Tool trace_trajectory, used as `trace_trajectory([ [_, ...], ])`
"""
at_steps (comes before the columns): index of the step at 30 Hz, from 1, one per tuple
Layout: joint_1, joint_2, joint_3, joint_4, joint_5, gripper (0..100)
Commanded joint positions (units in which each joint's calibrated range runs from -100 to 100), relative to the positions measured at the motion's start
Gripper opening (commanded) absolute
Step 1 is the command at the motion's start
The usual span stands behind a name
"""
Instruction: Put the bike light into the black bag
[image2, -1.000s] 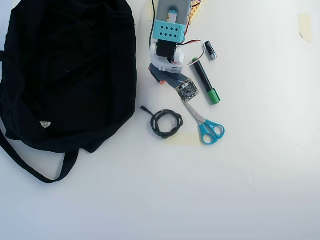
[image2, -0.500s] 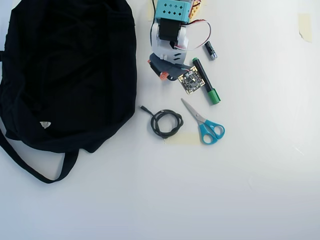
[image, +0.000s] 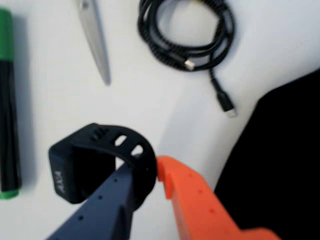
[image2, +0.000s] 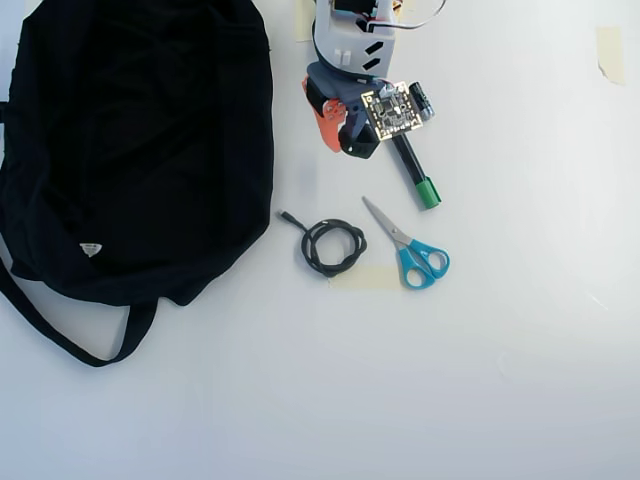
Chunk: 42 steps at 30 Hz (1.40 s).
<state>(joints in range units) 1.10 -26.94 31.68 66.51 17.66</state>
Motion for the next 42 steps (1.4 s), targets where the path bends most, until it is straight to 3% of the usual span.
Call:
trace_trajectory([
  [1, 0.24, -5.42, -2.21, 0.33, -1.82, 2],
  [12, 2.56, -8.50, -2.30, 0.67, -1.87, 2],
  [25, 13.78, -8.41, -2.48, -0.36, -3.29, 2],
  [29, 17.00, -8.41, -2.93, -3.89, -8.16, 2],
  [33, 21.56, -8.00, -5.27, -6.73, -8.90, 2],
  [37, 29.26, -7.25, -4.91, -17.84, -12.88, 2],
  [42, 40.93, -5.09, -4.37, -23.10, -13.98, 2],
])
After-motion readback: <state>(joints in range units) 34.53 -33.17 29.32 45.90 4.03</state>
